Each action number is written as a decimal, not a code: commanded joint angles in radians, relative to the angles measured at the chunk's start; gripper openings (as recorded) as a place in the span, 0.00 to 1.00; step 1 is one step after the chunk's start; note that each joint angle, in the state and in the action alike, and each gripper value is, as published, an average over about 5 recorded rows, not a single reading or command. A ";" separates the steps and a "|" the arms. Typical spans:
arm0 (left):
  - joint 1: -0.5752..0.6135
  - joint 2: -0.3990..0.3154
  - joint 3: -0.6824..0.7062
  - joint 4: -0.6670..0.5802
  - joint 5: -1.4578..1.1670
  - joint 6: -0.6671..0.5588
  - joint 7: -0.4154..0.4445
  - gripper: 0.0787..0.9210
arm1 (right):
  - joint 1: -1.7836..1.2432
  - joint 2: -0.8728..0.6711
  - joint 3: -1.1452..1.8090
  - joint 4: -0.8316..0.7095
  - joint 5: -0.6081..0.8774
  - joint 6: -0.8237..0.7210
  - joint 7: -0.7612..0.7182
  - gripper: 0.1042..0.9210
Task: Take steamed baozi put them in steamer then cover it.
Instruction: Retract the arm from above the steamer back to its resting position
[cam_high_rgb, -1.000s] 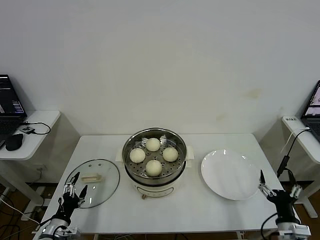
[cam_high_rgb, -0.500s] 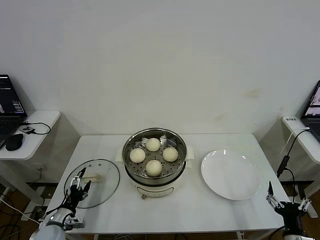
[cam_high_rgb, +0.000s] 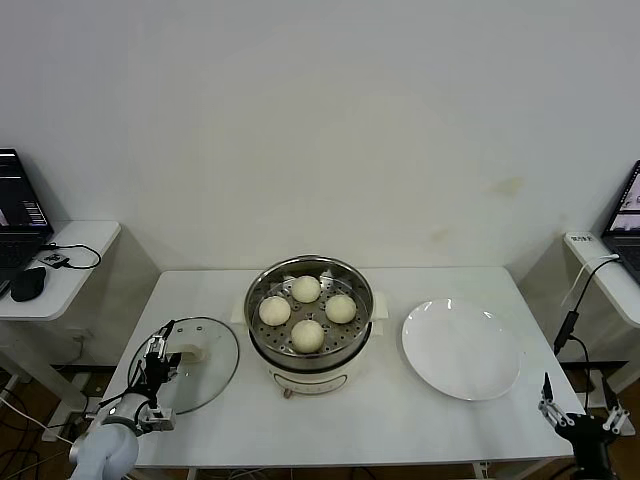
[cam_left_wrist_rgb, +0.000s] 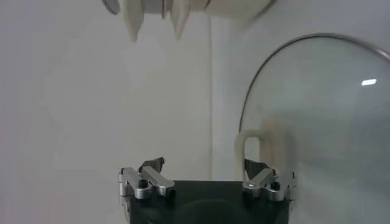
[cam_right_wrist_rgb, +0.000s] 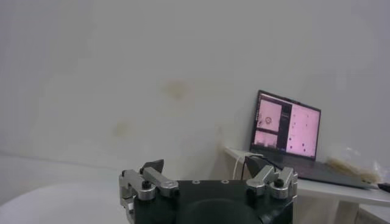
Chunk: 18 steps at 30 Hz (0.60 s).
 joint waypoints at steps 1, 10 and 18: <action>-0.061 -0.001 0.010 0.086 0.009 0.000 0.001 0.88 | -0.002 0.004 0.002 -0.005 -0.005 0.002 -0.001 0.88; -0.075 -0.008 0.011 0.115 0.008 -0.005 -0.007 0.88 | -0.003 0.005 -0.002 -0.009 -0.009 0.007 -0.004 0.88; -0.074 -0.010 0.015 0.117 0.008 -0.011 0.007 0.69 | -0.003 0.006 -0.003 -0.014 -0.010 0.012 -0.005 0.88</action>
